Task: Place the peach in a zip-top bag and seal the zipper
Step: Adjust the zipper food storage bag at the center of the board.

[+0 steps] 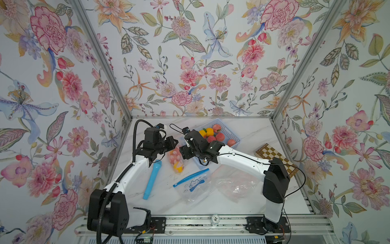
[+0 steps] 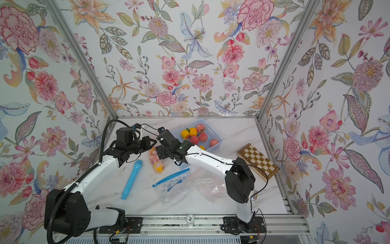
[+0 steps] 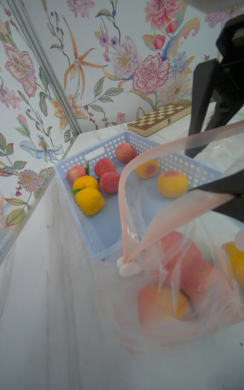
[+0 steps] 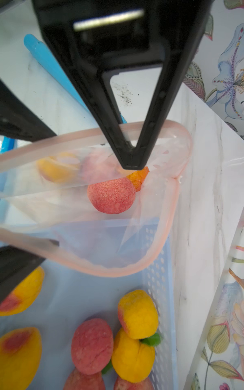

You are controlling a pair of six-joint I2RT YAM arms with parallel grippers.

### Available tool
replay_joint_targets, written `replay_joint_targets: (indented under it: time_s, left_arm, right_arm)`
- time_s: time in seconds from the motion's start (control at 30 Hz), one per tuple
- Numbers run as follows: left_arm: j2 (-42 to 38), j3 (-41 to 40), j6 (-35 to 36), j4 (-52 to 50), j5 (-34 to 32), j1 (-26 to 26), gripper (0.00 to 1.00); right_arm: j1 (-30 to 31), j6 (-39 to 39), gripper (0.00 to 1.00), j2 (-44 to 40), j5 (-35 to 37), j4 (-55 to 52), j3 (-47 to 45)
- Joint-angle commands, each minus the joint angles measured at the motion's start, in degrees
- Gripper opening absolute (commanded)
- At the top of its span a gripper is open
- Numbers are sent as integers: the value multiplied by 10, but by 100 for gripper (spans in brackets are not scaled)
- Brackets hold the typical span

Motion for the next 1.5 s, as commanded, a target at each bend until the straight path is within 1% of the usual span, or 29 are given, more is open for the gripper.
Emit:
replay_joint_targets:
  time_s: [0.0, 0.07, 0.17, 0.23, 0.33, 0.43, 0.53, 0.67, 0.7, 0.83, 0.97, 1.1, 1.23, 1.3, 1.37, 1.47]
  left_arm:
    - [-10, 3, 0, 2, 11, 2, 0]
    - [-12, 5, 2, 0, 11, 3, 6]
    - [-16, 15, 10, -11, 2, 5, 15]
    - [-23, 23, 16, -18, -7, 6, 21]
    - [-38, 32, 25, -26, -26, 11, 29]
    - [-58, 32, 26, -29, -50, 21, 36]
    - [-83, 21, 28, -27, -79, 33, 41]
    - [-117, -9, 33, -12, -111, 47, 42]
    - [-125, -20, 34, -4, -119, 49, 43]
    - [-141, -66, 48, 40, -128, 55, 43]
    - [-139, -107, 57, 87, -132, 58, 41]
    - [-123, -118, 40, 109, -100, 61, 40]
    - [-105, -96, 39, 110, -49, 62, 42]
    - [-93, -68, 55, 83, -14, 61, 47]
    - [-76, -28, 86, 19, -1, 62, 50]
    - [-47, 35, 138, -108, -27, 61, 50]
  right_arm:
    - [-2, -16, 54, 8, 10, -6, 23]
    - [-3, -22, 40, 6, 7, -6, 21]
    - [-4, -29, 24, -2, 6, -6, 11]
    - [-6, -33, 15, -9, 3, -6, 3]
    - [-11, -40, 5, -21, -2, -6, -8]
    - [-13, -54, 0, -35, -11, -4, -20]
    - [-13, -76, 0, -53, -23, 7, -40]
    - [-14, -107, 0, -76, -44, 25, -69]
    - [-13, -115, 0, -83, -52, 31, -76]
    - [-16, -144, 0, -101, -84, 48, -95]
    - [-23, -165, 0, -115, -92, 51, -103]
    - [-28, -189, 0, -125, -100, 58, -120]
    - [-29, -199, 0, -122, -92, 57, -127]
    - [-30, -200, 0, -116, -88, 57, -127]
    - [-30, -204, 0, -112, -81, 57, -124]
    - [-32, -215, 0, -108, -75, 57, -116]
